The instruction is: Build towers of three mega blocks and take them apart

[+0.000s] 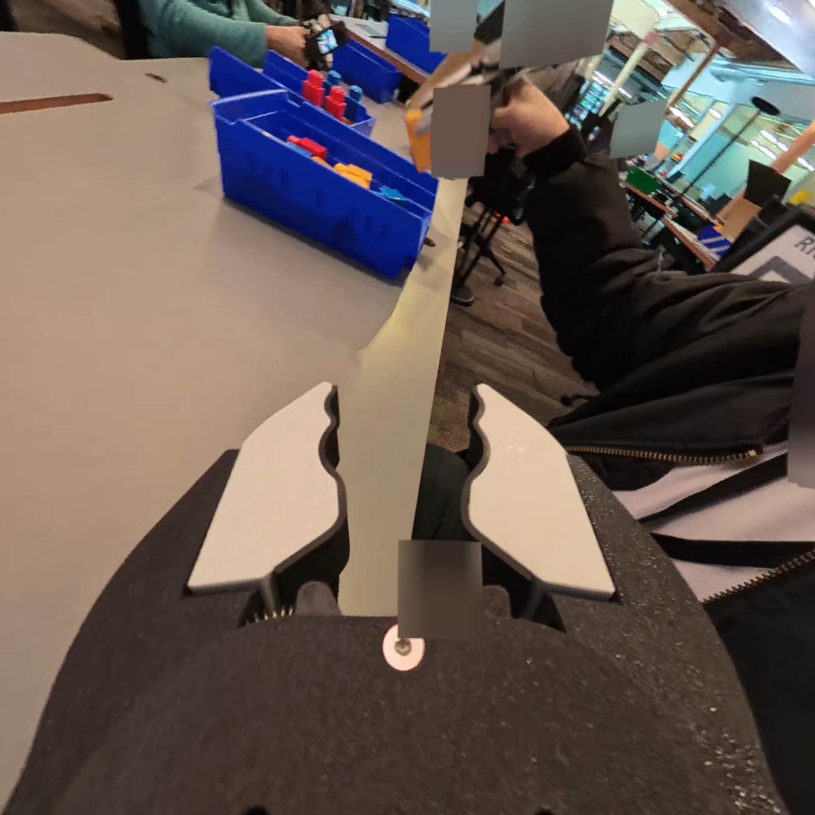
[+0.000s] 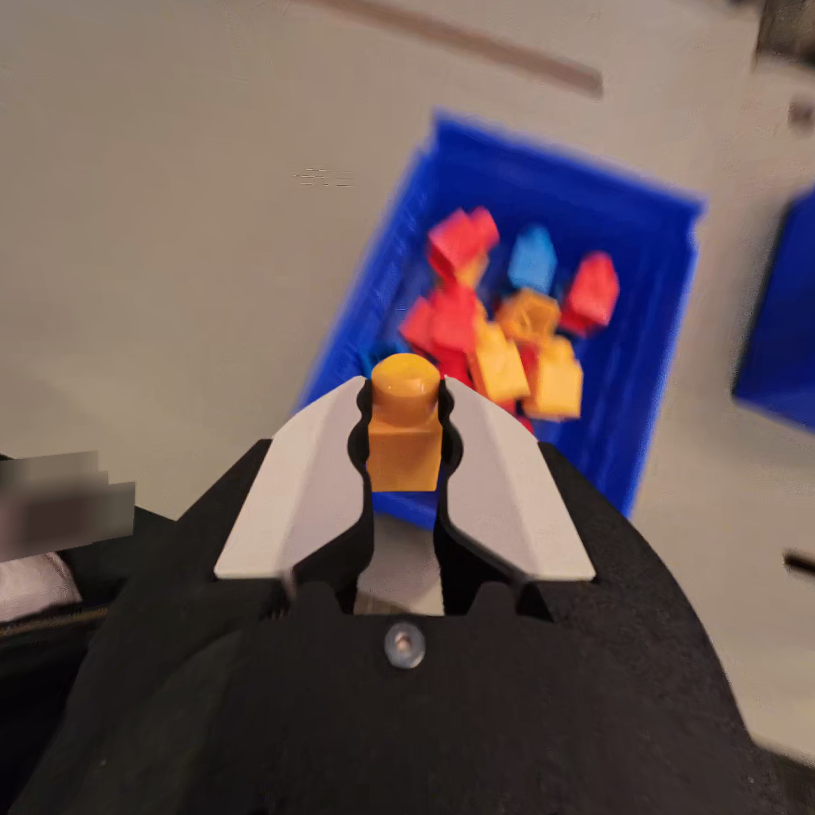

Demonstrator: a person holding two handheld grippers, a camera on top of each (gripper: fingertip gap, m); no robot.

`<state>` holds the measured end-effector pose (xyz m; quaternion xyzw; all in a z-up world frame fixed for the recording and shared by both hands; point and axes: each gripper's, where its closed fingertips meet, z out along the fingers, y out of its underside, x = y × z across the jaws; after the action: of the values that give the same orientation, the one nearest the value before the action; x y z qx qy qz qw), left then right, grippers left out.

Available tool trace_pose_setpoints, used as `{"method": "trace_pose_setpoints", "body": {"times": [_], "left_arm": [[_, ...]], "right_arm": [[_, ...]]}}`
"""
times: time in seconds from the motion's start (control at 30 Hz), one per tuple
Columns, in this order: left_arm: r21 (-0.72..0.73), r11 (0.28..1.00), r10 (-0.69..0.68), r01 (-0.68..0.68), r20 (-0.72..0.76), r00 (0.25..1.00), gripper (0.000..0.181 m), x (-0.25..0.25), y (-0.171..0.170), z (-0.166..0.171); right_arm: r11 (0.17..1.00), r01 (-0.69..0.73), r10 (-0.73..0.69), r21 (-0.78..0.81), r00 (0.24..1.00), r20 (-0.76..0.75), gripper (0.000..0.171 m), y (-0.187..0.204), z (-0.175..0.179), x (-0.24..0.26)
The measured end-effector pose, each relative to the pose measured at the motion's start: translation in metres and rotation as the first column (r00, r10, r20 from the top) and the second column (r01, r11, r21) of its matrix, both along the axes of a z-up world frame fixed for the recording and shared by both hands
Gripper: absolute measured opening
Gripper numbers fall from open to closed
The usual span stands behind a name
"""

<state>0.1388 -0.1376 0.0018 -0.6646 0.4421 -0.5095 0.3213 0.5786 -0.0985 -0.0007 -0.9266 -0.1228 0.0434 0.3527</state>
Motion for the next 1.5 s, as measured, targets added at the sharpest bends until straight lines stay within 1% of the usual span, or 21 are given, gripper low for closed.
{"method": "trace_pose_setpoints", "body": {"times": [0.03, 0.1, 0.17, 0.27, 0.4, 0.47, 0.53, 0.67, 0.73, 0.8, 0.9, 0.93, 1.0, 1.07, 1.13, 1.23, 1.3, 1.33, 1.4, 1.5], "left_arm": [[-0.015, 1.0, 0.015, -0.015, 0.003, 1.0, 0.056, -0.006, 0.002, -0.002], [-0.044, 0.998, 0.035, -0.034, 0.016, 0.999, 0.055, -0.014, 0.005, -0.004], [-0.055, 0.997, 0.048, -0.047, 0.019, 0.999, 0.055, -0.017, 0.007, -0.003], [-0.041, 0.998, 0.046, -0.046, 0.011, 0.999, 0.053, -0.015, 0.006, 0.0], [-0.002, 0.999, 0.036, -0.036, -0.016, 0.999, 0.053, -0.013, 0.002, 0.003], [0.02, 0.999, 0.049, -0.049, -0.021, 0.999, 0.053, -0.015, 0.002, 0.004], [0.024, 0.998, 0.057, -0.057, -0.011, 0.998, 0.052, -0.019, 0.002, 0.006], [0.016, 0.996, 0.089, -0.089, -0.015, 0.996, 0.052, -0.029, 0.008, 0.003], [0.008, 0.992, 0.124, -0.124, -0.014, 0.992, 0.052, -0.038, 0.016, 0.003], [0.002, 0.987, 0.162, -0.162, -0.003, 0.987, 0.052, -0.05, 0.022, 0.008], [0.064, 0.962, 0.267, -0.267, 0.007, 0.964, 0.053, -0.081, 0.038, 0.025], [0.098, 0.943, 0.319, -0.318, 0.002, 0.948, 0.053, -0.096, 0.046, 0.031], [0.194, 0.871, 0.464, -0.451, -0.025, 0.885, 0.054, -0.136, 0.071, 0.042], [0.27, 0.774, 0.603, -0.573, -0.039, 0.797, 0.055, -0.181, 0.098, 0.053], [0.352, 0.676, 0.71, -0.647, -0.075, 0.701, 0.058, -0.226, 0.126, 0.056], [0.457, 0.547, 0.827, -0.702, -0.168, 0.536, 0.059, -0.289, 0.172, 0.038], [0.471, 0.494, 0.867, -0.731, -0.21, 0.451, 0.062, -0.315, 0.201, 0.017], [0.449, 0.478, 0.879, -0.755, -0.239, 0.414, 0.063, -0.324, 0.214, 0.004], [0.372, 0.46, 0.884, -0.806, -0.271, 0.38, 0.064, -0.328, 0.236, -0.019], [0.277, 0.415, 0.903, -0.867, -0.241, 0.356, 0.059, -0.321, 0.263, -0.036]], "right_arm": [[0.996, 0.036, -0.036, -0.083, 0.999, -0.001, 0.028, -0.006, -0.022, 0.019], [0.98, 0.035, -0.048, -0.197, 0.997, -0.06, 0.028, -0.013, -0.058, 0.029], [0.975, 0.006, -0.024, -0.22, 0.997, -0.08, 0.028, -0.01, -0.076, 0.024], [0.979, -0.012, 0.0, -0.206, 0.998, -0.057, 0.028, 0.005, -0.083, 0.014], [0.961, 0.009, 0.004, -0.277, 0.999, 0.046, 0.028, 0.02, -0.094, 0.017], [0.94, 0.002, 0.014, -0.34, 0.999, 0.046, 0.028, 0.019, -0.103, 0.016], [0.934, -0.018, 0.032, -0.357, 0.999, 0.033, 0.028, 0.019, -0.109, 0.013], [0.939, -0.031, 0.043, -0.343, 0.999, 0.027, 0.029, 0.02, -0.113, 0.013], [0.943, -0.027, 0.036, -0.332, 0.999, 0.022, 0.034, 0.02, -0.109, 0.014], [0.961, -0.027, 0.031, -0.274, 0.999, 0.009, 0.035, 0.023, -0.098, 0.014], [0.992, -0.025, 0.021, -0.123, 0.999, -0.033, 0.038, 0.027, -0.063, 0.009], [0.999, -0.032, 0.031, -0.04, 0.999, -0.032, 0.041, 0.029, -0.047, 0.006], [0.984, -0.074, 0.079, 0.161, 0.997, -0.024, 0.042, 0.029, -0.009, -0.009], [0.937, -0.126, 0.147, 0.325, 0.988, -0.04, 0.044, 0.024, 0.023, -0.032], [0.883, -0.17, 0.216, 0.437, 0.975, -0.056, 0.044, 0.017, 0.046, -0.057], [0.845, -0.208, 0.284, 0.492, 0.955, -0.085, 0.044, 0.013, 0.06, -0.088], [0.838, -0.238, 0.321, 0.492, 0.942, -0.092, 0.043, 0.014, 0.062, -0.105], [0.839, -0.243, 0.321, 0.487, 0.944, -0.082, 0.043, 0.017, 0.061, -0.11], [0.845, -0.26, 0.318, 0.467, 0.947, -0.047, 0.043, 0.022, 0.059, -0.119], [0.849, -0.285, 0.327, 0.446, 0.945, -0.018, 0.043, 0.026, 0.06, -0.132]]}}
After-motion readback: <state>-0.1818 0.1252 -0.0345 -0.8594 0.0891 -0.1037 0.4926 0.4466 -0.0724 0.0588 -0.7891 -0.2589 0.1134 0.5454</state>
